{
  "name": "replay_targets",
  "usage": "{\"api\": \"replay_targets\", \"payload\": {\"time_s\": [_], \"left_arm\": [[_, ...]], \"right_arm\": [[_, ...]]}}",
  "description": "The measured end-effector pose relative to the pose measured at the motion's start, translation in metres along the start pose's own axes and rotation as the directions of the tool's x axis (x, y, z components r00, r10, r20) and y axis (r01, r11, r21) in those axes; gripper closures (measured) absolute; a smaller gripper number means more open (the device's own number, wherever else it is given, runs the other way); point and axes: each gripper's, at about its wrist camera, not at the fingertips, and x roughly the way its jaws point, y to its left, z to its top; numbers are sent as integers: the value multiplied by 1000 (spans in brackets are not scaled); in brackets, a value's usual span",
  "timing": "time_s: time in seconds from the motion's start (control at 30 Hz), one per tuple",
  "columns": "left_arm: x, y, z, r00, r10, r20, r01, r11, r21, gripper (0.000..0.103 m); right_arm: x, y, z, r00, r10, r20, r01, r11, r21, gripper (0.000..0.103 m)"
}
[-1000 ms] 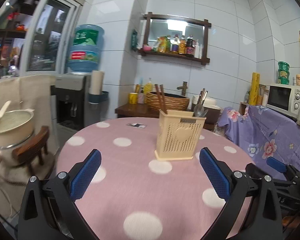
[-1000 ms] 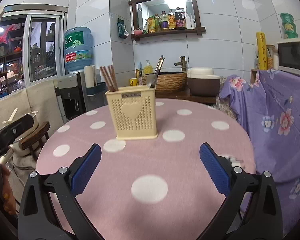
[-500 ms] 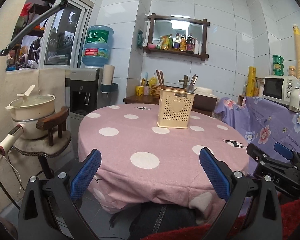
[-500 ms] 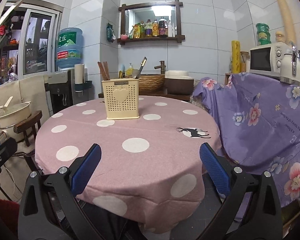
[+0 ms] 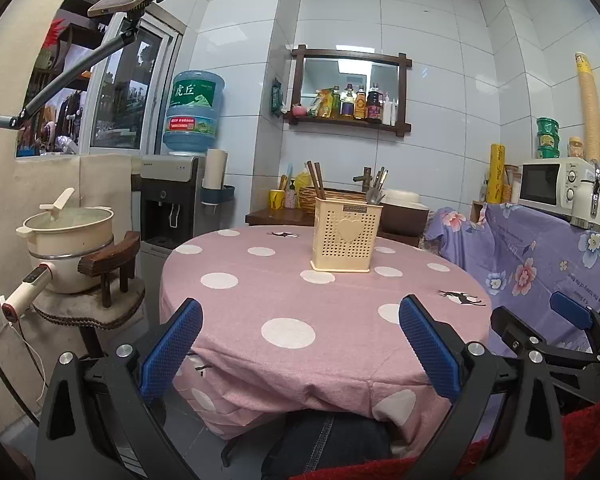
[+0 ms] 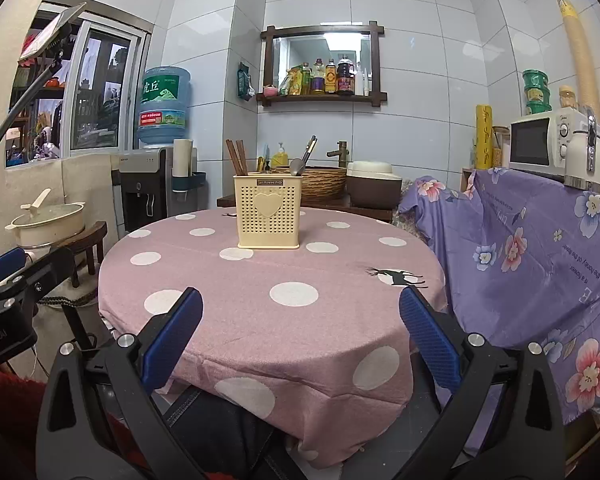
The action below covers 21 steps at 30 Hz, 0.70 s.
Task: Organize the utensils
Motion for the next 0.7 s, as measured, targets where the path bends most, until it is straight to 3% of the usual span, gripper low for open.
{"api": "replay_targets", "payload": {"time_s": [0.7], "left_arm": [[-1, -2, -1, 1000, -4, -9, 4, 1000, 5, 5]], "right_arm": [[3, -4, 0, 1000, 8, -14, -7, 1000, 12, 6]]}}
